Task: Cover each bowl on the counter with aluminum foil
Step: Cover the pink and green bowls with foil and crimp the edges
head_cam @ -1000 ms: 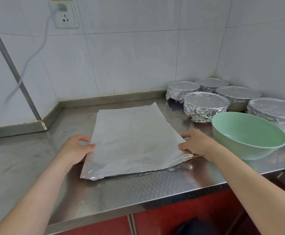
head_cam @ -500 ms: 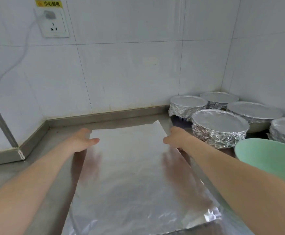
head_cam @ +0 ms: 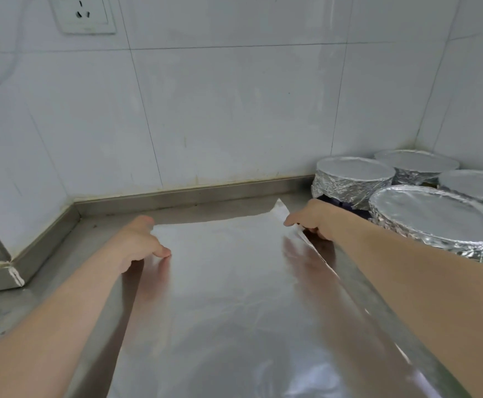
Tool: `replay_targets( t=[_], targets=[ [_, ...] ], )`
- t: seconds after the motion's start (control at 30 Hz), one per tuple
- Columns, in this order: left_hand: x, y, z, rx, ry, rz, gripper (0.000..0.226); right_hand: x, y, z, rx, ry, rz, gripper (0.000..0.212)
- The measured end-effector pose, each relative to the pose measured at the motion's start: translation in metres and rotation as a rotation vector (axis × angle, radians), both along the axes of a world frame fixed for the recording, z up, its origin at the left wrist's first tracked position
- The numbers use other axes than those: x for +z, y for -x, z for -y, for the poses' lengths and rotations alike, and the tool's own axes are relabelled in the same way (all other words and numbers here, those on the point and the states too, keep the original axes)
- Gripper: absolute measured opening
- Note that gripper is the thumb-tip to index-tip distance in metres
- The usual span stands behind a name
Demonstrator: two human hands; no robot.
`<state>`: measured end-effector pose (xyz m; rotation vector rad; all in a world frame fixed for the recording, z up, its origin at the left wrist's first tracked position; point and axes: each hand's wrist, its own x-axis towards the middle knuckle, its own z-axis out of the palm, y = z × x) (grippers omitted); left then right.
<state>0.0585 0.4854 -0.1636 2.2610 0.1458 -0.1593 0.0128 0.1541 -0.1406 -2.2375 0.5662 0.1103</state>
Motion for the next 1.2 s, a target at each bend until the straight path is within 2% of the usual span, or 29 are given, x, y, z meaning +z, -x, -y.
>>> replay_targets(
  t=[0.1,0.17,0.37,0.47,0.6,0.73,0.83,0.87,0.93,1.03,1.2],
  targets=[
    [0.0,0.001,0.0,-0.014,0.037,-0.014,0.09,-0.004,-0.009,-0.002,0.016,-0.04,0.059,0.029],
    [0.001,0.002,0.0,0.021,0.115,-0.007,0.086,-0.006,-0.015,-0.005,0.039,-0.062,0.136,0.018],
    [0.002,-0.001,0.002,0.143,0.275,0.15,0.057,-0.021,-0.011,-0.001,0.05,-0.247,0.334,0.013],
    [-0.001,-0.007,-0.003,0.242,0.346,0.18,0.07,-0.025,-0.005,0.001,0.036,-0.311,0.361,0.023],
    [-0.005,-0.009,-0.006,0.266,0.326,0.202,0.029,-0.025,-0.002,0.005,0.045,-0.365,0.375,0.025],
    [0.0,-0.008,-0.002,0.288,0.382,0.224,0.025,-0.028,0.0,0.009,0.003,-0.513,0.375,0.022],
    [0.0,-0.007,0.001,0.29,0.404,0.232,0.019,-0.025,0.004,0.007,0.017,-0.602,0.366,0.01],
    [0.0,-0.006,0.001,0.295,0.412,0.232,0.019,-0.024,0.005,0.006,0.019,-0.604,0.368,0.008],
    [-0.003,-0.009,-0.001,0.307,0.448,0.229,0.021,-0.024,0.004,0.006,0.002,-0.589,0.372,0.015],
    [-0.004,-0.01,-0.003,0.298,0.492,0.198,0.036,-0.024,0.003,0.004,-0.012,-0.543,0.365,0.02],
    [-0.004,-0.013,-0.004,0.256,0.569,0.133,0.042,-0.025,-0.002,0.003,-0.057,-0.499,0.357,0.03]
  ],
)
